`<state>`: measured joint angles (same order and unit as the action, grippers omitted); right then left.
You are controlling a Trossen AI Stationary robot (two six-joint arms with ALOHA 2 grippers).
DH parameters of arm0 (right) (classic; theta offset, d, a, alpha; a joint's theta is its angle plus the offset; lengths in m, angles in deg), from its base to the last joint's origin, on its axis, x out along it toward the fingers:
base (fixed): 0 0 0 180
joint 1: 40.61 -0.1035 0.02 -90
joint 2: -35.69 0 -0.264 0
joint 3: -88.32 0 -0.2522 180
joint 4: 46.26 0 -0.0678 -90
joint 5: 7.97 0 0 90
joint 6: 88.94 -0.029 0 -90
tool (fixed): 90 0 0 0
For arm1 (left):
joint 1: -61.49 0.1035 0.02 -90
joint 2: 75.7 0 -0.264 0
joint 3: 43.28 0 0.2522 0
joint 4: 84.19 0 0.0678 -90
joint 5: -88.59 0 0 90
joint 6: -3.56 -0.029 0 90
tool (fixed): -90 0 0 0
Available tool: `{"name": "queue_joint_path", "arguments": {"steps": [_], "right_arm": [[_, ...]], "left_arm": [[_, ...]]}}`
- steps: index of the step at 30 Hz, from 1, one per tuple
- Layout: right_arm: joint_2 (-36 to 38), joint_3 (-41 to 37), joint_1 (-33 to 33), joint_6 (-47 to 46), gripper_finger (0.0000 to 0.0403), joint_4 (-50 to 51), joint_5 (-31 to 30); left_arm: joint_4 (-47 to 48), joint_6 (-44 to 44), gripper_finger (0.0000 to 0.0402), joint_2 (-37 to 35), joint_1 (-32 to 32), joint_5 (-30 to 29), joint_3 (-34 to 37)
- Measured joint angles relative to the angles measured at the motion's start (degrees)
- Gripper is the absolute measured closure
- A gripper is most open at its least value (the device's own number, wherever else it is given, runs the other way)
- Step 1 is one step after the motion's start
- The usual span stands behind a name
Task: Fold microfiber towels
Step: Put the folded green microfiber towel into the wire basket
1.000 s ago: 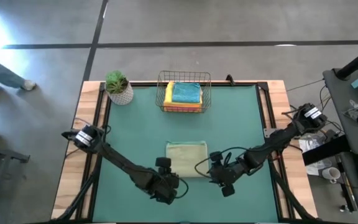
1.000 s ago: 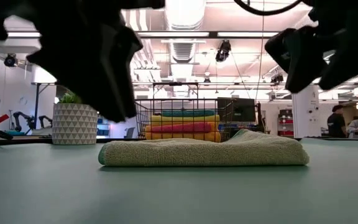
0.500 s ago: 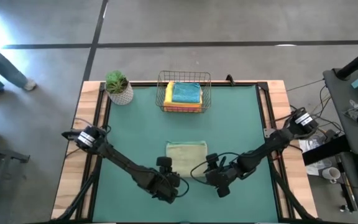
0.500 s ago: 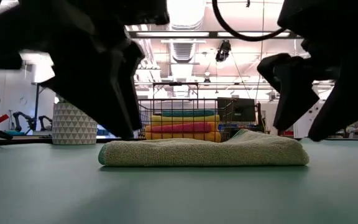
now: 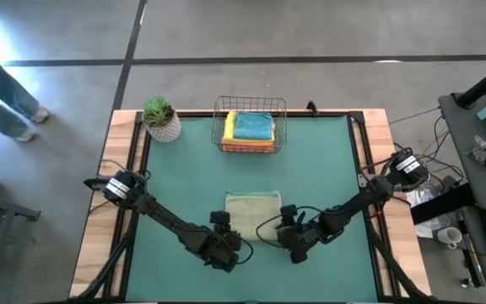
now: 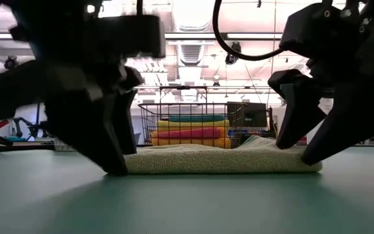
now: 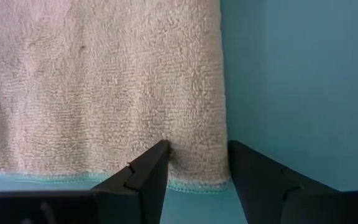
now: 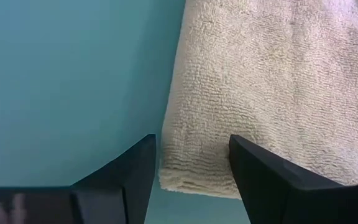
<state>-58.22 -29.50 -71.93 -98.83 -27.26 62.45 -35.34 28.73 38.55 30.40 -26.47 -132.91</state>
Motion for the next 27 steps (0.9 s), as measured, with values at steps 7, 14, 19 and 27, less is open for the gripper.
{"name": "queue_joint_path", "arguments": {"steps": [7, 14, 19, 27], "right_arm": [[-0.8, 0.0, 0.6, -0.1, 0.0209, 0.4, 0.1], [-2.4, 0.1, 0.7, -0.2, 0.0209, 0.0, 1.4], [-3.0, 0.2, 0.7, -1.4, 0.0237, 0.0, 1.4], [-2.9, 0.2, 0.8, -1.7, 0.0356, 0.2, 2.4]], "left_arm": [[-2.5, 0.1, 0.0246, -0.2, 1.1, 0.1, 1.4], [-4.2, 1.5, 0.0284, -0.1, 2.9, -0.5, 1.5], [-4.5, 1.4, 0.0346, -0.1, 3.4, -0.5, 1.6], [-4.6, 1.4, 0.0394, -0.1, 3.4, -0.5, 1.6]]}}
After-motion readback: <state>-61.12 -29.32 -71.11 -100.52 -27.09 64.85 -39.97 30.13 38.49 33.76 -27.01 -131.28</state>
